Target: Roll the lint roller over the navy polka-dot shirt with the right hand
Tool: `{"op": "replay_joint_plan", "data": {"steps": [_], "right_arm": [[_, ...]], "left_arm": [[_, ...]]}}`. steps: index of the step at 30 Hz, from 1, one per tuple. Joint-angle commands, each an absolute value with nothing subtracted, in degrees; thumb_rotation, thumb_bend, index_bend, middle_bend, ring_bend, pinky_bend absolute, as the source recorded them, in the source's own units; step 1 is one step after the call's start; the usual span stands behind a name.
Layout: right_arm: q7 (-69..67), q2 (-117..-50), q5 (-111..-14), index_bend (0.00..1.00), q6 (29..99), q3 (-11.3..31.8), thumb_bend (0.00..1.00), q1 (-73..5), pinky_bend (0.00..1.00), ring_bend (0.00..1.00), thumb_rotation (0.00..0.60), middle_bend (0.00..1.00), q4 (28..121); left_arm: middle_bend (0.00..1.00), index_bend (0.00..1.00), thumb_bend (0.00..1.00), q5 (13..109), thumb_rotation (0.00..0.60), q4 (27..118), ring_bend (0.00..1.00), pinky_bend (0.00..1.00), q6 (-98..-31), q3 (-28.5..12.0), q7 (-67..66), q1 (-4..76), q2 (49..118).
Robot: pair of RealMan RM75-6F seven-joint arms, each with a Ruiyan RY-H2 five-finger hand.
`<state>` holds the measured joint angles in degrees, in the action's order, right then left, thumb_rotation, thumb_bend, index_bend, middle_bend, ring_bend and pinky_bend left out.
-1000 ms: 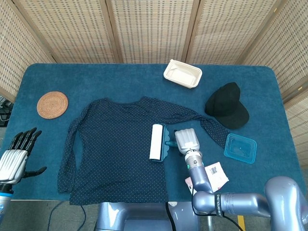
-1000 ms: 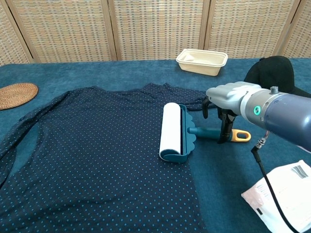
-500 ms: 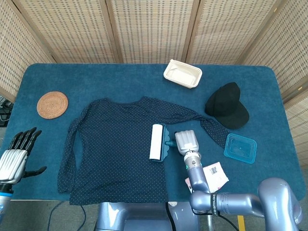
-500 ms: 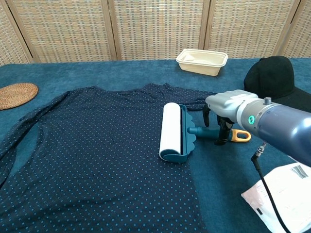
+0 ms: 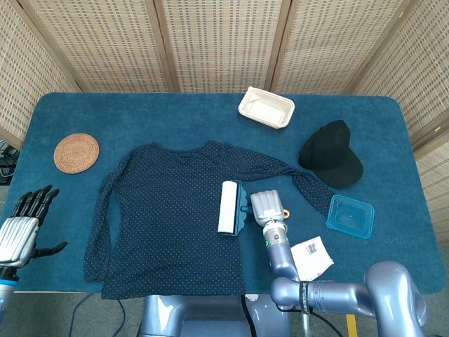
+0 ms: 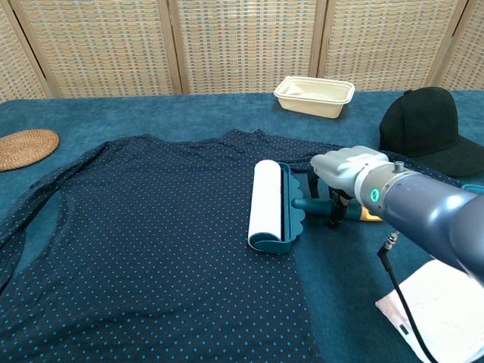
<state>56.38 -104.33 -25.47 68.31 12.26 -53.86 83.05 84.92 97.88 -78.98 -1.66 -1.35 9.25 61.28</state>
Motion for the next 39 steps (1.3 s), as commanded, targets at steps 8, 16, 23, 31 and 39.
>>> {"op": "replay_joint_plan", "data": {"steps": [8, 16, 23, 31, 39], "right_arm": [[55.95, -105.89, -26.16, 0.63, 67.32, 12.56, 0.66, -53.73, 1.00, 1.00, 0.600, 1.00, 80.70], [55.76, -104.38, -28.98, 0.71, 68.42, 12.89, 0.90, -53.42, 1.00, 1.00, 0.600, 1.00, 83.29], [61.62, -101.11, -29.33, 0.72, 71.19, 15.21, 0.90, -56.20, 1.00, 1.00, 0.600, 1.00, 89.29], [74.11, -101.45, -22.18, 0.72, 72.81, 18.19, 0.90, -63.16, 1.00, 1.00, 0.600, 1.00, 91.77], [83.79, -108.52, -14.49, 0.73, 72.58, 21.05, 0.90, -72.40, 1.00, 1.00, 0.600, 1.00, 85.53]], "left_arm": [[0.00, 0.00, 0.00, 84.42, 0.600, 97.92, 0.00, 0.00, -78.63, -1.75, -1.38, 9.42, 61.30], [0.00, 0.00, 0.00, 84.43, 0.600, 97.97, 0.00, 0.00, -78.48, -1.67, -0.77, 9.47, 61.07], [0.00, 0.00, 0.00, 84.63, 0.600, 98.12, 0.00, 0.00, -78.58, -1.68, 0.64, 9.44, 60.46], [0.00, 0.00, 0.00, 84.61, 0.600, 98.12, 0.00, 0.00, -78.04, -1.70, 1.93, 9.73, 60.03], [0.00, 0.00, 0.00, 82.97, 0.600, 97.08, 0.00, 0.00, -76.10, -2.31, 4.43, 10.58, 59.54]]}}
